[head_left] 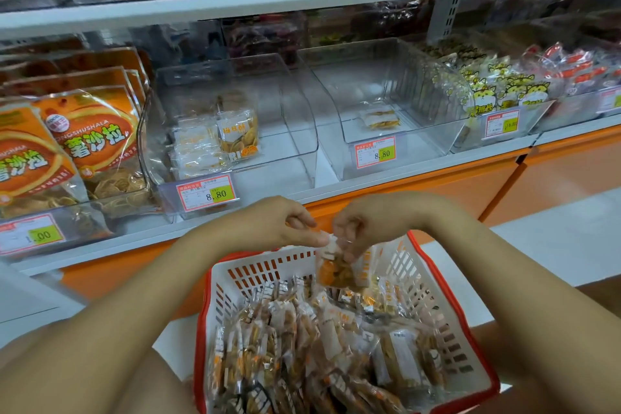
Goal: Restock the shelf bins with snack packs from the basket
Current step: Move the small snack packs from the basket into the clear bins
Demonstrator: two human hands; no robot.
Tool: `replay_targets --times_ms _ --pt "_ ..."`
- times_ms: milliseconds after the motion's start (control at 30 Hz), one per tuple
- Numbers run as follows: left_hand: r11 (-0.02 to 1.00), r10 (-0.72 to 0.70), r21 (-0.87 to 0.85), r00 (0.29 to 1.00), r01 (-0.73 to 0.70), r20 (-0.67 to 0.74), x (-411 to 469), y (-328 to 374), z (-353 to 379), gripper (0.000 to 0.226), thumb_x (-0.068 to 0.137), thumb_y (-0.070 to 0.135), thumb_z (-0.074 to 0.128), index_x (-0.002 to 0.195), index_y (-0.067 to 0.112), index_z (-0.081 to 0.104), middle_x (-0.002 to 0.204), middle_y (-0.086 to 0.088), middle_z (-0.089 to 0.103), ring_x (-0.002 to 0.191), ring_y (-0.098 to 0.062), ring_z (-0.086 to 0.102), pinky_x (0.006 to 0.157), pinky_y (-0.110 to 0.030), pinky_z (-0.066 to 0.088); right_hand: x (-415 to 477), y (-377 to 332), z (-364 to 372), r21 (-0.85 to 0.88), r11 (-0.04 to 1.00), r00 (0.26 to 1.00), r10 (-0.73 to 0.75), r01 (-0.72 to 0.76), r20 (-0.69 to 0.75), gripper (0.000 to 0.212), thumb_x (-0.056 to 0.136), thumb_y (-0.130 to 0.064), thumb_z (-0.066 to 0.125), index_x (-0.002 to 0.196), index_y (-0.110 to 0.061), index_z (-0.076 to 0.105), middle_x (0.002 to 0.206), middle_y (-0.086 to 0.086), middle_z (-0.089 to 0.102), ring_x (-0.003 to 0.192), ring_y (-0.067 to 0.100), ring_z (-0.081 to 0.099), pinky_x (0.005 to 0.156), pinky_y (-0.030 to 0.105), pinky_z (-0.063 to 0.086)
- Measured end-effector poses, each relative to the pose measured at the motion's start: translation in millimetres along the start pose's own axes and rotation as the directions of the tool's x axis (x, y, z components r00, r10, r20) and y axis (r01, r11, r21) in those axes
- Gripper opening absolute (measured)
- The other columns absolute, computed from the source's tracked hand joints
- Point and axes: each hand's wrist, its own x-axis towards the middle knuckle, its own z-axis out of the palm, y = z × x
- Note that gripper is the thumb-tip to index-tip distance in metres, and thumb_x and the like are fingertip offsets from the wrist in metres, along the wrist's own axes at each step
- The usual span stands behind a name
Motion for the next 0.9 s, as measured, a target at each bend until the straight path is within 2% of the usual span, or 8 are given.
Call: replay_targets --times_ms 67,133,233,400,500,600,667,900 --pt "0.999 0.044 0.008 0.999 -0.044 0.018 -3 7 1 0.052 0.074 0.055 0.067 0.115 0.023 0.066 0.078 0.013 0.068 0.067 0.004 0.061 0.065 -0.012 0.049 -9 -22 -11 0.059 0.994 0.994 -0.086 0.089 -0.064 0.019 0.079 -0.035 0.075 0.074 -0.031 0.057 0.083 0.001 0.066 0.079 0.023 0.06 0.067 0.035 0.043" --pt "0.995 0.056 -0.08 0.998 -0.055 0.019 -5 10 -2 0.039 0.08 0.041 0.069 0.108 0.014 0.07 0.057 0.01 0.058 0.054 0.001 0.056 0.054 -0.011 0.044 -15 -32 -18 0.081 0.987 0.983 -0.13 0.141 -0.129 0.014 0.079 -0.033 0.075 0.081 -0.027 0.062 0.081 0.001 0.066 0.078 0.022 0.061 0.07 0.041 0.048" --pt "0.973 0.044 -0.225 0.999 -0.042 0.002 -8 10 -10 0.037 0.078 0.031 0.071 0.096 -0.001 0.07 0.057 0.0 0.057 0.062 -0.011 0.061 0.064 -0.02 0.055 -18 -32 -25 0.129 0.976 0.963 -0.14 0.173 -0.228 0.014 0.081 -0.029 0.075 0.089 -0.021 0.067 0.081 0.001 0.069 0.076 0.018 0.063 0.074 0.042 0.051" --pt "0.944 0.042 -0.322 0.993 -0.075 -0.107 -9 10 -17 0.018 0.081 0.022 0.072 0.088 0.006 0.074 0.054 0.006 0.062 0.06 -0.01 0.058 0.064 -0.023 0.049 -17 -21 -32 0.336 0.912 0.918 -0.096 0.237 -0.385 0.018 0.078 -0.029 0.077 0.088 -0.017 0.069 0.077 0.003 0.065 0.068 0.01 0.055 0.067 0.032 0.043" --pt "0.911 0.009 -0.403 0.982 -0.086 -0.188 -9 12 -19 0.018 0.083 0.021 0.07 0.086 0.004 0.074 0.067 -0.002 0.07 0.057 -0.003 0.06 0.055 -0.012 0.046 -13 -13 -32 0.48 0.83 0.86 0.001 0.283 -0.51 0.016 0.08 -0.029 0.074 0.086 -0.014 0.072 0.08 0.008 0.065 0.073 0.014 0.057 0.071 0.032 0.045" --pt "0.855 -0.024 -0.501 0.955 -0.134 -0.296 -7 13 -23 0.011 0.085 0.017 0.068 0.076 0.014 0.074 0.072 -0.003 0.073 0.063 -0.004 0.066 0.056 -0.012 0.049 -8 -11 -32 0.633 0.694 0.801 0.135 0.343 -0.583 0.042 0.077 -0.044 0.069 0.093 -0.006 0.069 0.086 0.007 0.066 0.078 0.017 0.059 0.078 0.031 0.05" --pt "0.788 -0.054 -0.586 0.927 -0.189 -0.371 -6 11 -29 0.008 0.085 0.018 0.066 0.086 0.013 0.072 0.077 -0.003 0.075 0.071 -0.009 0.07 0.061 -0.015 0.054 -4 -16 -33 0.671 0.665 0.817 0.156 0.329 -0.555 0.049 0.074 -0.051 0.067 0.095 -0.007 0.067 0.088 0.004 0.069 0.08 0.015 0.063 0.076 0.027 0.05" --pt "0.602 -0.136 -0.714 0.835 -0.358 -0.533 -7 7 -52 0.008 0.086 0.015 0.065 0.088 0.006 0.066 0.08 -0.009 0.072 0.071 -0.014 0.07 0.065 -0.02 0.057 11 -53 -56 0.634 0.671 0.8 0.101 0.384 -0.591 0.012 0.083 -0.02 0.071 0.092 -0.013 0.066 0.077 0.004 0.07 0.066 0.011 0.065 0.059 0.017 0.053"
